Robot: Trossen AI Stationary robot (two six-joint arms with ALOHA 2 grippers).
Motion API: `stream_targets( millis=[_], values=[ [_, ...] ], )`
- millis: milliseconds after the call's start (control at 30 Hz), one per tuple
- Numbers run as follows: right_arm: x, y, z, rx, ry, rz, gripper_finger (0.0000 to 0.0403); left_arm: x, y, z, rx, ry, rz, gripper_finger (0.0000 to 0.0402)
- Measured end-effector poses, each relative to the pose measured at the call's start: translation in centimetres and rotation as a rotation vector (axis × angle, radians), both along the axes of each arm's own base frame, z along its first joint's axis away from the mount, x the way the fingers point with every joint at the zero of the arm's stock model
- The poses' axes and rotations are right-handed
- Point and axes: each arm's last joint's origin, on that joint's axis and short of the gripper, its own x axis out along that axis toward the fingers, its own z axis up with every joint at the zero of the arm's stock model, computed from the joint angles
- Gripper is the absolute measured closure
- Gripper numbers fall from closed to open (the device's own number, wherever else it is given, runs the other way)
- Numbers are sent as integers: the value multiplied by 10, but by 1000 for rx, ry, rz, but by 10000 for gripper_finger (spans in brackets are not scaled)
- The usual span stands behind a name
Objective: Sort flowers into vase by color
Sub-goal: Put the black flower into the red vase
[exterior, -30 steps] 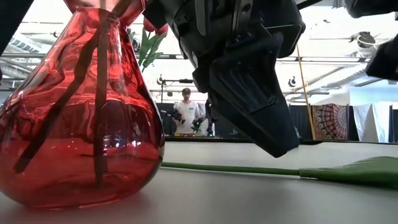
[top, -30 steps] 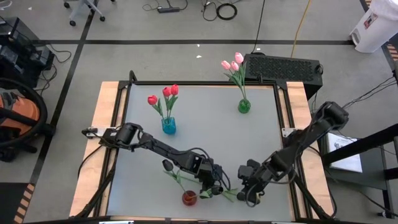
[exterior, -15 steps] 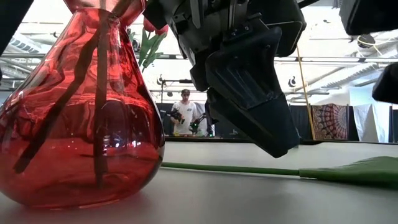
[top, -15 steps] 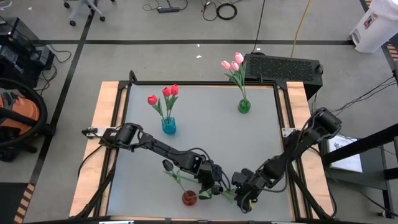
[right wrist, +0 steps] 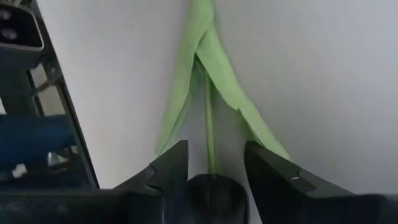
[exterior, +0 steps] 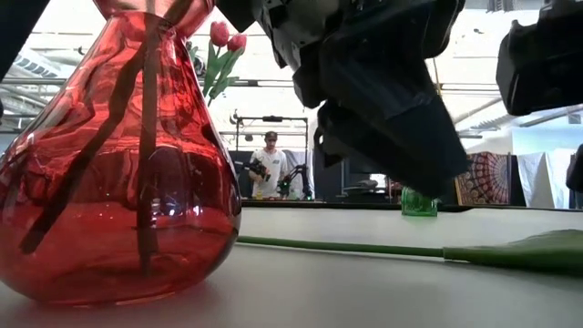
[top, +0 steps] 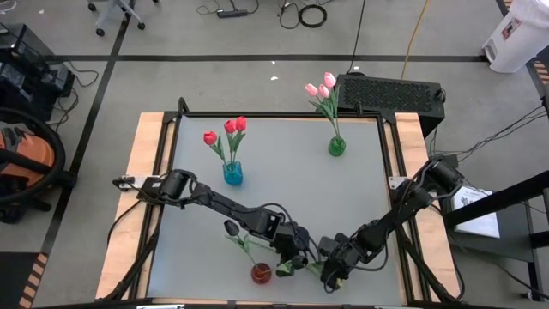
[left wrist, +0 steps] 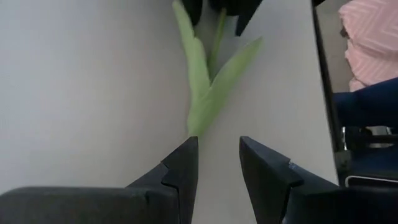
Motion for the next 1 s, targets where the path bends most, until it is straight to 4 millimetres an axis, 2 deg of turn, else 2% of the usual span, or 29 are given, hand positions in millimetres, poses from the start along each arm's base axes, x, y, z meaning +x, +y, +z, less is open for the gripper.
stream_targets(
  millis=[300, 700, 900, 1000],
  values=[
    [0, 0, -1, 17, 15, -31, 258, 5, -2, 12, -23, -31, -11, 278],
    [-1, -2, -2, 11, 39, -51, 331, 9, -3, 20, -32, -56, -11, 278],
    [-1, -2, -3, 11, 44, -46, 391, 9, -3, 20, -32, -56, -11, 278],
    [-1, -2, -3, 11, 46, -41, 396, 9, -3, 20, -32, -56, -11, 278]
  ],
)
